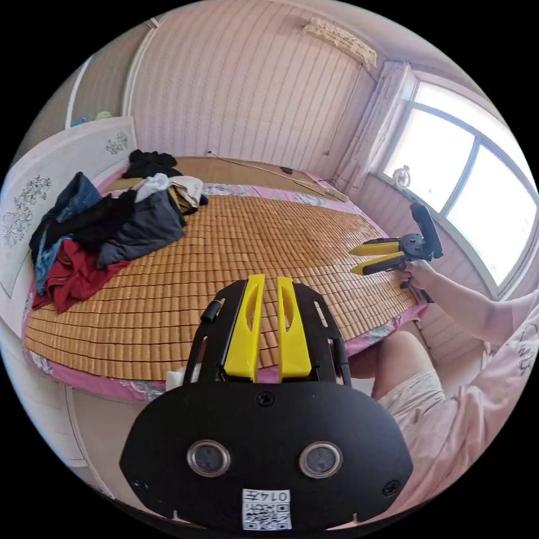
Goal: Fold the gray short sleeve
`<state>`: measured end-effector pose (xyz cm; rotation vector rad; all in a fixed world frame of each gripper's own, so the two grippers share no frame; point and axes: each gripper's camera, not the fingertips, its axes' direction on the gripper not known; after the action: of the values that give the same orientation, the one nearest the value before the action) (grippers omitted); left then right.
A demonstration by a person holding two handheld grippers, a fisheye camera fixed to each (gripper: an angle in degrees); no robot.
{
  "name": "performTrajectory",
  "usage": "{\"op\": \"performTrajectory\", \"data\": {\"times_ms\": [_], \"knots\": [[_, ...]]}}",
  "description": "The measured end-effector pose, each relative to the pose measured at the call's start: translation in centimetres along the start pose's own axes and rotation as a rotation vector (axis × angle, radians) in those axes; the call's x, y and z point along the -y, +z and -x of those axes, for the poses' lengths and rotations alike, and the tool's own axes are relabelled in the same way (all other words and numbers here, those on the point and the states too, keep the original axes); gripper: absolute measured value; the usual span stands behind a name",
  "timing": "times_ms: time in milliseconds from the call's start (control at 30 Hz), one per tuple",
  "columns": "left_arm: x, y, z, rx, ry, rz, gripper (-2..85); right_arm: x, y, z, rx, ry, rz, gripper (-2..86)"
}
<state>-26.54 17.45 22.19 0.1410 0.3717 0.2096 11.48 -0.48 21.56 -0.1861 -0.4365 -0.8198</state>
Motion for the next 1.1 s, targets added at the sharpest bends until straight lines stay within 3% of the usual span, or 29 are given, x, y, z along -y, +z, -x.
{"op": "performTrajectory", "data": {"times_ms": [200, 333, 667, 767, 867, 1100], "knots": [[-0.7, -1.1, 12.6, 0.174, -0.067, -0.088, 6.3, 17.8, 6.3, 3.2, 0.120, -0.097, 0.020, 13.4], [1.9, 3.0, 19.0, 0.181, -0.139, -0.086, 7.7, 27.1, 11.3, 2.1, 0.120, -0.089, 0.061, 13.2], [13.1, 22.1, 31.7, 0.246, -0.274, 0.265, 12.1, 47.0, 30.2, -10.3, 0.082, 0.194, 0.187, 11.1], [14.9, 24.6, 32.5, 0.260, -0.243, 0.356, 9.3, 50.0, 34.3, -13.4, 0.164, 0.287, 0.269, 0.6], [17.0, 23.8, 32.3, 0.233, -0.186, 0.398, 3.0, 51.6, 32.3, -14.3, 0.209, 0.197, 0.163, -0.6], [20.0, 13.4, 25.9, 0.199, -0.062, 0.117, 0.4, 52.1, 26.8, -17.0, 0.346, 0.020, 0.051, -0.5]]}}
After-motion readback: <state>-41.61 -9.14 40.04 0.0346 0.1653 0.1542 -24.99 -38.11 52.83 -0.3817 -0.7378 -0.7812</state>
